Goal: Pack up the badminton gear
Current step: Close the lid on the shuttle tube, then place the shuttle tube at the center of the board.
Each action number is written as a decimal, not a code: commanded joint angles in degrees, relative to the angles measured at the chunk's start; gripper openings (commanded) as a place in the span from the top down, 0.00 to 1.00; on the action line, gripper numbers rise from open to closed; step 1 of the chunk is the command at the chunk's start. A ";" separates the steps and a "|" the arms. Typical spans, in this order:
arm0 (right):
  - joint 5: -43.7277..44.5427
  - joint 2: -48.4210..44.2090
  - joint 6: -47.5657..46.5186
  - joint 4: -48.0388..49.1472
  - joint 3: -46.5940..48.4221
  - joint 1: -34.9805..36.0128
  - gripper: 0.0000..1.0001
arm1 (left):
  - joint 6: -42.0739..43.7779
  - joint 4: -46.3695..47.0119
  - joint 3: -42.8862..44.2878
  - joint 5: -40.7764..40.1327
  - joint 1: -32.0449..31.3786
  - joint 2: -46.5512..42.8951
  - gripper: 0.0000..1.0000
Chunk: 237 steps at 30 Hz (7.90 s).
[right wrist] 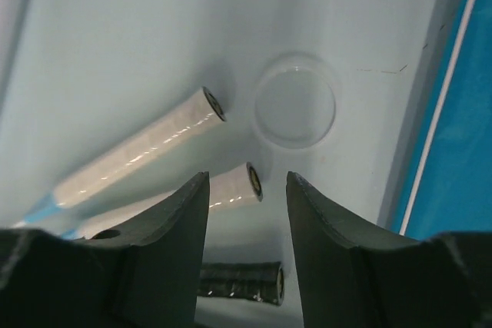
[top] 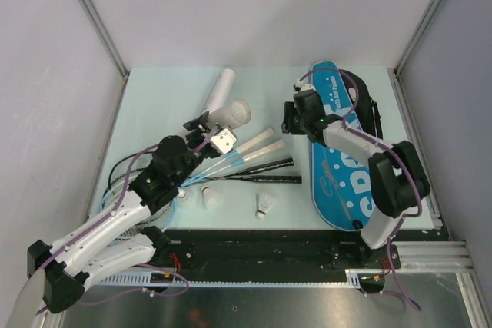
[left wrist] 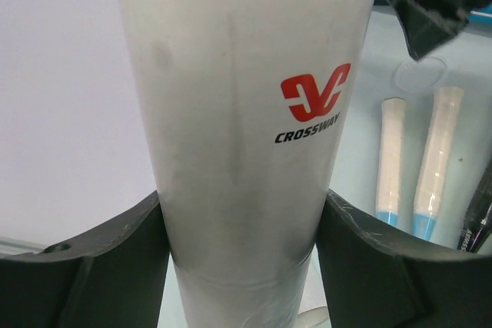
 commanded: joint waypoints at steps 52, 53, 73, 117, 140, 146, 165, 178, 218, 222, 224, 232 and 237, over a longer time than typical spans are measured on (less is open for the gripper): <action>-8.24 -17.85 -7.12 -10.69 13.92 -4.83 1.00 | -10.99 19.52 19.08 14.73 -0.14 26.06 0.83; -9.73 -19.81 -7.30 -11.65 13.84 -4.75 1.00 | -10.90 19.70 18.91 15.08 -0.14 26.51 0.83; -20.99 -25.29 -5.27 -19.12 23.06 5.00 1.00 | -5.63 23.83 13.46 19.30 -0.85 27.66 0.85; -18.54 -29.49 9.92 -1.74 7.69 5.62 1.00 | -9.40 25.50 12.14 22.11 -1.46 24.84 0.87; -30.21 -31.08 40.24 27.36 -13.85 -2.63 1.00 | -13.36 33.32 9.15 27.56 -1.46 21.24 0.88; -33.38 -29.85 46.48 31.30 -16.21 -3.16 1.00 | -13.53 34.55 8.53 27.47 -1.46 20.62 0.89; -40.32 -20.97 59.05 39.05 -21.49 -3.33 0.87 | -12.04 36.48 6.95 31.60 -1.73 17.46 0.91; -41.73 -29.67 39.03 25.43 -10.43 -8.79 0.50 | -11.78 37.10 6.16 26.68 -1.73 16.93 0.92; -28.46 -44.88 4.66 -11.22 -6.82 -8.79 0.33 | -6.06 -21.05 71.87 -15.24 30.26 59.97 0.72; -28.37 -43.39 4.13 -12.01 -7.08 -8.70 0.32 | 1.02 -25.12 85.33 -17.87 33.16 74.99 0.73; -28.81 -41.99 4.13 -12.19 -7.34 -8.70 0.33 | 1.06 -25.12 87.80 -18.84 33.95 78.00 0.74; -32.06 -36.44 5.09 -11.93 -7.26 -11.16 0.34 | 3.25 -24.86 101.25 -20.78 36.06 93.73 0.62; -32.33 -34.33 5.79 -10.35 -7.34 -11.60 0.34 | 5.79 -24.77 100.56 -21.74 37.91 97.61 0.62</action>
